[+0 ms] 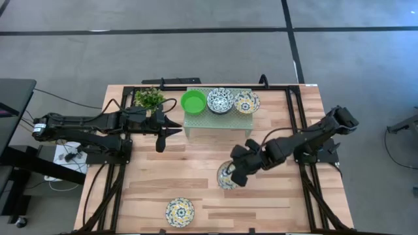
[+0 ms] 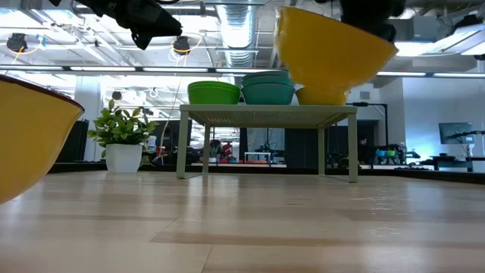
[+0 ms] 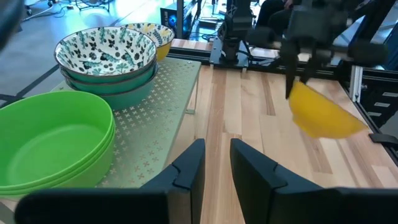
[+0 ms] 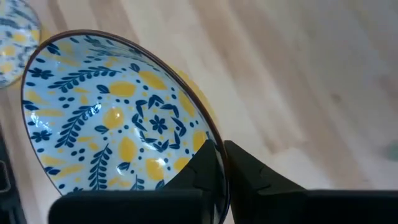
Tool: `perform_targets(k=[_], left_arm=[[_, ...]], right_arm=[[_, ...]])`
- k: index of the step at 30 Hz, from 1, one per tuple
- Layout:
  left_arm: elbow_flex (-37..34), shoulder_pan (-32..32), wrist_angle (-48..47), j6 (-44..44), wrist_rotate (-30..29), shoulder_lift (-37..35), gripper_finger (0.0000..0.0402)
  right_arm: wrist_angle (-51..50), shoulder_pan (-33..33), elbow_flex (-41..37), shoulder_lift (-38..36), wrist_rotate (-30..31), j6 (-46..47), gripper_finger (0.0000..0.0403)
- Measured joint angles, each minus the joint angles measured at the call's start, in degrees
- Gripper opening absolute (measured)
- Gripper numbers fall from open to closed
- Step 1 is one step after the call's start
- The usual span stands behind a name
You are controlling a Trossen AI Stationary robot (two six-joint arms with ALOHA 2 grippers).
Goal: Pick & Place Mini bowls
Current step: Stack the right yellow bowl on top of the yellow bowl on the shelf
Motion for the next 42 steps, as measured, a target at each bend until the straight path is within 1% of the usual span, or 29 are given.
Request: perform_targets(k=[2, 5, 9, 14, 19, 24, 29, 34, 36, 39, 42], left_arm=[[0.0, 0.0, 0.0, 0.0, 0.0, 0.0, 0.0076], [0.0, 0.0, 0.0, 0.0, 0.0, 0.0, 0.0076], [0.0, 0.0, 0.0, 0.0, 0.0, 0.0, 0.0076], [0.0, 0.0, 0.0, 0.0, 0.0, 0.0, 0.0076], [0.0, 0.0, 0.0, 0.0, 0.0, 0.0, 0.0076], [0.0, 0.0, 0.0, 0.0, 0.0, 0.0, 0.0076], [0.0, 0.0, 0.0, 0.0, 0.0, 0.0, 0.0076], [0.0, 0.0, 0.0, 0.0, 0.0, 0.0, 0.0076], [0.0, 0.0, 0.0, 0.0, 0.0, 0.0, 0.0076], [0.0, 0.0, 0.0, 0.0, 0.0, 0.0, 0.0076], [0.0, 0.0, 0.0, 0.0, 0.0, 0.0, 0.0076]], right_arm=[[-6.0, -1.4, 3.5, 0.0, 0.0, -1.1, 0.0017], [-17.6, -3.8, 9.4, 0.0, 0.2, -1.4, 0.0008], [-33.2, -7.6, 17.1, 0.0, 3.8, -1.4, 0.0009], [-46.6, -14.3, 24.8, -0.1, 7.2, -1.4, 0.0006], [-45.7, -23.0, 26.9, -1.6, 8.0, -8.6, 0.0006], [-46.6, -32.2, 27.2, -3.0, 7.6, -12.2, 0.0005], [-45.6, -39.4, 27.2, -4.9, 6.9, -17.4, 0.0006], [-42.9, -45.1, 27.2, -5.8, 2.1, -20.9, 0.0006], [-41.8, -47.4, 27.2, -5.7, -1.4, -21.4, 0.0006], [-41.0, -50.4, 27.2, -5.2, -6.3, -25.0, 0.0006], [-39.6, -53.3, 27.1, -5.1, -7.8, -25.5, 0.0006]])
